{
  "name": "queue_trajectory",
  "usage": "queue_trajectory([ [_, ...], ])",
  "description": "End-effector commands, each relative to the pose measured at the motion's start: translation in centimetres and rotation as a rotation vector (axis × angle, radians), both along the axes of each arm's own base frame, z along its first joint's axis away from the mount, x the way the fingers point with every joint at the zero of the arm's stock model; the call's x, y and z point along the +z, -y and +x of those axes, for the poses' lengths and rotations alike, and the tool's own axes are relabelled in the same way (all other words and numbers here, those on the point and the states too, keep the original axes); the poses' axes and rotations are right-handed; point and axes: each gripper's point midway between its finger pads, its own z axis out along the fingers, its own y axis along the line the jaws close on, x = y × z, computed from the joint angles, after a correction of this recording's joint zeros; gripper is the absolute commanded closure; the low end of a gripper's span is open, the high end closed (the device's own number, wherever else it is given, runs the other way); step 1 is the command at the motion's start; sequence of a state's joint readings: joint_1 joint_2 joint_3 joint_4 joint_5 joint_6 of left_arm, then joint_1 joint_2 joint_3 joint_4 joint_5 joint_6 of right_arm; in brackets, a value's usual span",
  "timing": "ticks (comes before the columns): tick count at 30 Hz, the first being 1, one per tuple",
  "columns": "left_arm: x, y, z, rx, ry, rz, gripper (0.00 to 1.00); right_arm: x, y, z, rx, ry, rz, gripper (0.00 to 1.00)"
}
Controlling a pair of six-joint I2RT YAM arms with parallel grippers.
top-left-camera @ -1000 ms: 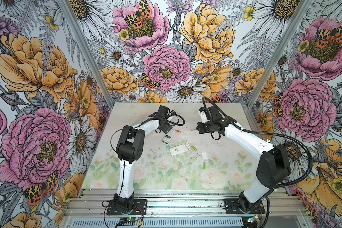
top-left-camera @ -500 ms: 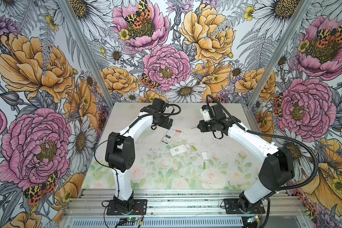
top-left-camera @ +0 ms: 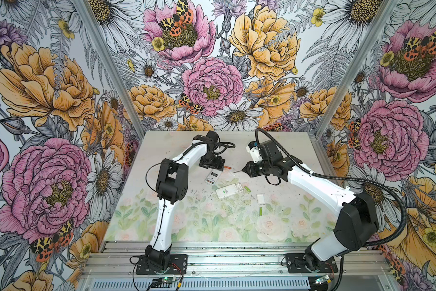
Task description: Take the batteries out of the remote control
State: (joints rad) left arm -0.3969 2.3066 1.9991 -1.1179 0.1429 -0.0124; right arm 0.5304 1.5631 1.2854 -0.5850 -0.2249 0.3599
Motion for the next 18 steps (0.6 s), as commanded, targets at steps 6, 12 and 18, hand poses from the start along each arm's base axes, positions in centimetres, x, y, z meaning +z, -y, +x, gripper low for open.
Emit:
queue_trajectory([
  [6, -0.7, -0.2, 0.1, -0.005, 0.001, 0.086, 0.17, 2.2, -2.0, -1.0, 0.030, 0.077, 0.038, 1.00],
  [12, -2.4, 0.7, -0.8, -0.020, -0.059, 0.051, 0.39, 2.4, -4.5, -3.7, 0.160, 0.124, 0.003, 1.00],
  [18, -3.4, 0.5, -2.0, -0.016, -0.104, 0.051, 0.42, 1.4, -6.7, -4.9, 0.249, 0.138, -0.047, 1.00],
])
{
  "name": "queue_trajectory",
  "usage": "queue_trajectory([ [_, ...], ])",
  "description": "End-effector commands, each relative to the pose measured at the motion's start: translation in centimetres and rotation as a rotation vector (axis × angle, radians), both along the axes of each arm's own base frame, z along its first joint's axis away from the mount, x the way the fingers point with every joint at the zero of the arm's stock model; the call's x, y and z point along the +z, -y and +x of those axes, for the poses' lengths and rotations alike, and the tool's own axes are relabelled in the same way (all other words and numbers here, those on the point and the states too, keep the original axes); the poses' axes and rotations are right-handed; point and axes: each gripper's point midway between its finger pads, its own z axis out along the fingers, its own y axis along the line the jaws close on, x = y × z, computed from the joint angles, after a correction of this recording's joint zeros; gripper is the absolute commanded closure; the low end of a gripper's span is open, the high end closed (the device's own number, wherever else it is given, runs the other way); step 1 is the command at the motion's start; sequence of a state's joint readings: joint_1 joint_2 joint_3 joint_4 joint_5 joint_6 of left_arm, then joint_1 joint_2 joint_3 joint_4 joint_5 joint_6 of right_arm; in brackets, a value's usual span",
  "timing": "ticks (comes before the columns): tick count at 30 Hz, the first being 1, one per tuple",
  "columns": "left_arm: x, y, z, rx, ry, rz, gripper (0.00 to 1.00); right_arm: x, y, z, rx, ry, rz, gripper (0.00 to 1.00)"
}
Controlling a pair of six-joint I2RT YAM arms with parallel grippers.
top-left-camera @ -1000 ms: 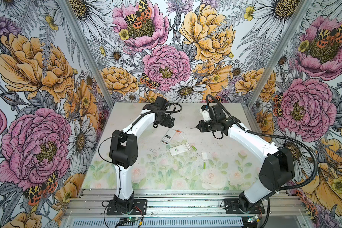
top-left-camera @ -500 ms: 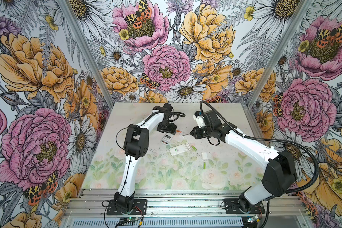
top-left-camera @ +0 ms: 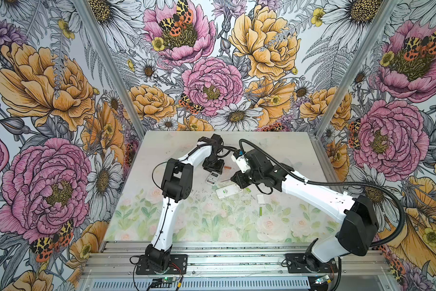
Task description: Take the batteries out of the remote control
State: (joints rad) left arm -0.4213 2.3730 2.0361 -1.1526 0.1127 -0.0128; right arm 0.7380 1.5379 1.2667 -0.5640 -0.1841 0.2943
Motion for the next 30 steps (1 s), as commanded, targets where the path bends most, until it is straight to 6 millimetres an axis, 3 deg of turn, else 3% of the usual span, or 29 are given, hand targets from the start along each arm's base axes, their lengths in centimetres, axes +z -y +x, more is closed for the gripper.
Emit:
queue_trajectory([
  [1, -1.0, 0.0, -1.4, 0.004, -0.056, -0.006, 0.43, 0.8, -0.8, 0.6, 0.029, 0.066, -0.013, 1.00],
  [6, -0.4, 0.5, -2.1, 0.004, -0.068, -0.037, 0.52, 0.0, -2.0, 0.6, 0.075, 0.088, -0.054, 1.00],
  [12, -0.2, 1.0, -3.8, -0.003, -0.099, -0.060, 0.61, -1.0, -2.2, 2.1, 0.117, 0.157, -0.157, 1.00],
  [18, -0.2, 1.3, -4.8, -0.019, -0.105, -0.063, 0.71, -2.0, -4.2, 0.8, 0.258, 0.217, -0.235, 1.00],
  [30, -0.3, 2.0, -4.7, -0.110, -0.097, -0.090, 0.75, -3.4, -3.0, 1.2, 0.368, 0.319, -0.414, 1.00],
])
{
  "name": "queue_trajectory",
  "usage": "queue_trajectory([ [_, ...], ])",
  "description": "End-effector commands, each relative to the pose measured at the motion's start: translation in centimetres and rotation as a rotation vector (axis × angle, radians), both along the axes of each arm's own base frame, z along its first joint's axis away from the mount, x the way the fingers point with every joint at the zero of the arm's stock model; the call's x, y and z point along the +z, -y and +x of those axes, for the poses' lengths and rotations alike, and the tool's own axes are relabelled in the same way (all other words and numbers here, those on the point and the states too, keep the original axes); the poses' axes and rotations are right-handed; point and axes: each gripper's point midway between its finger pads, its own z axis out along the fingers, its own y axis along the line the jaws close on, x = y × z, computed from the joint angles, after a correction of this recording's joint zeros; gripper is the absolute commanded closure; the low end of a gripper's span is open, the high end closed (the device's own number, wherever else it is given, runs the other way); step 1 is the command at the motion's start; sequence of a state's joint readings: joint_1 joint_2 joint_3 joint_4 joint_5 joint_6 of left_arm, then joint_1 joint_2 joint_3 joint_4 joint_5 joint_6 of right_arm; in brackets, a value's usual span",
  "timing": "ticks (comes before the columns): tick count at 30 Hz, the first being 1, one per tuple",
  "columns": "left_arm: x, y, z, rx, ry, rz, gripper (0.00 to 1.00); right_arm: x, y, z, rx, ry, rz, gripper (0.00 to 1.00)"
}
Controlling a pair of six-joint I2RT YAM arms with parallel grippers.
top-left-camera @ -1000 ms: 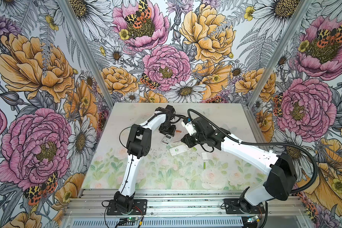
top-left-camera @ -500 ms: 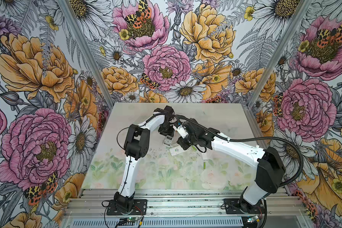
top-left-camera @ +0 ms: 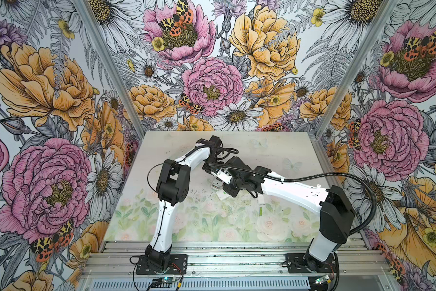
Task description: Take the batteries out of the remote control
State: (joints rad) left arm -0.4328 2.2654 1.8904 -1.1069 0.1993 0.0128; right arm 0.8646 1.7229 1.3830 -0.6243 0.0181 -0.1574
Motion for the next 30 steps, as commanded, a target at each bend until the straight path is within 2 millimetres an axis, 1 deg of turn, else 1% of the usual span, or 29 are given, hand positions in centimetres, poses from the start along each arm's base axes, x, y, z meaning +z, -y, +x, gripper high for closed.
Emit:
queue_trajectory([
  [1, -1.5, 1.0, -1.8, -0.067, -0.068, -0.009, 0.75, 0.9, 0.1, 1.2, 0.020, 0.077, -0.040, 1.00],
  [4, -1.7, 1.3, -1.8, -0.077, -0.069, -0.009, 0.75, 0.8, 0.1, 1.2, 0.040, 0.085, -0.050, 1.00],
  [8, -1.9, 1.1, -1.7, -0.074, -0.067, 0.001, 0.74, 0.7, 0.0, 1.0, 0.062, 0.081, -0.053, 1.00],
  [16, -1.8, 1.0, -1.5, -0.080, -0.059, 0.005, 0.74, 0.7, -0.5, 0.2, 0.095, 0.046, -0.032, 1.00],
  [19, -1.7, 1.2, -1.5, -0.081, -0.056, 0.003, 0.74, 0.2, -0.3, 0.3, 0.091, 0.040, -0.050, 1.00],
  [22, -1.6, 1.0, -1.4, -0.078, -0.054, 0.003, 0.74, 0.2, -0.6, 0.3, 0.097, 0.034, -0.042, 1.00],
  [25, -1.7, 1.1, -1.4, -0.078, -0.055, 0.002, 0.75, -0.3, -0.6, 0.4, 0.097, 0.031, -0.054, 1.00],
  [30, -1.7, 1.0, -1.5, -0.077, -0.056, 0.005, 0.75, -0.3, -0.9, 0.4, 0.104, 0.026, -0.046, 1.00],
])
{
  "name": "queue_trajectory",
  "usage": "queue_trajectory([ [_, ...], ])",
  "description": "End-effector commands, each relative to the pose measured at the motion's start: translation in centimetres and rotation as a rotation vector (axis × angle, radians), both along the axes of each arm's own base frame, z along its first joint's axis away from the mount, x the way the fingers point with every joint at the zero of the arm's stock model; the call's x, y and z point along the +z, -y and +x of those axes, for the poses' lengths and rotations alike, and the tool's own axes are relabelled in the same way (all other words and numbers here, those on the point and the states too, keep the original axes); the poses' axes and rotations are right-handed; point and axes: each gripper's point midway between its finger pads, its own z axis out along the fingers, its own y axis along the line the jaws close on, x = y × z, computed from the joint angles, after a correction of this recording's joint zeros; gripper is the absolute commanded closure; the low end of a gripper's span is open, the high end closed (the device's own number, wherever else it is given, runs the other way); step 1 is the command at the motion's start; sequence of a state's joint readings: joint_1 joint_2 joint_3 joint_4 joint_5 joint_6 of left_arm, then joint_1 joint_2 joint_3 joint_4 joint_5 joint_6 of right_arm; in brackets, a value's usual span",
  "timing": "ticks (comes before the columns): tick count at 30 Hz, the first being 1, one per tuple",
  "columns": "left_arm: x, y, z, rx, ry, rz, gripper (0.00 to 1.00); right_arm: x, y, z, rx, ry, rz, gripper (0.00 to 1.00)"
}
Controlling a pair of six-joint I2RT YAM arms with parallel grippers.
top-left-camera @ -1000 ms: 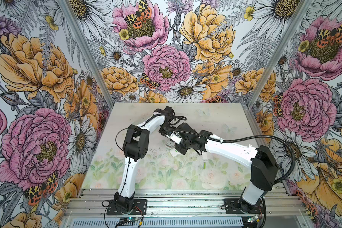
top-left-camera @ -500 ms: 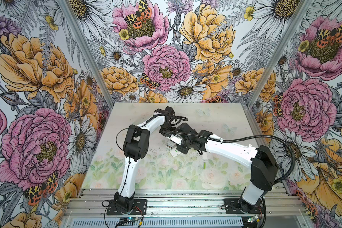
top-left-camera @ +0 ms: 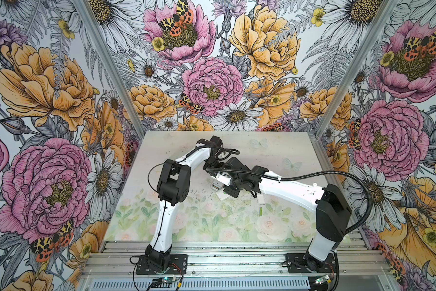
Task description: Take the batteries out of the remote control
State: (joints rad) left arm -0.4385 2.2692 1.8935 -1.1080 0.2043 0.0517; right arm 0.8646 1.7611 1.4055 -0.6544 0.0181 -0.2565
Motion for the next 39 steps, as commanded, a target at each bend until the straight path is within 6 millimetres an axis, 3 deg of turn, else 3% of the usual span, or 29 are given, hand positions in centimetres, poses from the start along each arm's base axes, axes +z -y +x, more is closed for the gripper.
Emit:
queue_trajectory([
  [1, -1.6, 0.6, -1.3, -0.031, -0.062, 0.009, 0.74, 0.7, -0.8, 0.4, 0.023, 0.010, 0.021, 1.00],
  [20, -1.4, 0.8, -1.3, -0.031, -0.063, -0.004, 0.74, -1.4, -0.1, 1.2, -0.011, 0.049, -0.046, 1.00],
  [25, -1.7, 1.1, -1.5, -0.022, -0.085, -0.027, 0.75, -1.8, -0.8, 1.1, -0.094, 0.057, 0.081, 1.00],
  [30, -2.2, 1.1, -1.7, 0.024, -0.127, -0.091, 0.75, 0.0, -1.8, 1.7, -0.257, 0.120, 0.366, 1.00],
  [35, -3.0, 0.3, -1.8, 0.084, -0.165, -0.129, 0.76, 0.0, -0.8, 2.6, -0.442, 0.176, 0.507, 1.00],
  [39, -3.6, -0.5, -1.9, 0.124, -0.190, -0.131, 0.76, -0.2, -0.1, 2.7, -0.519, 0.234, 0.521, 1.00],
])
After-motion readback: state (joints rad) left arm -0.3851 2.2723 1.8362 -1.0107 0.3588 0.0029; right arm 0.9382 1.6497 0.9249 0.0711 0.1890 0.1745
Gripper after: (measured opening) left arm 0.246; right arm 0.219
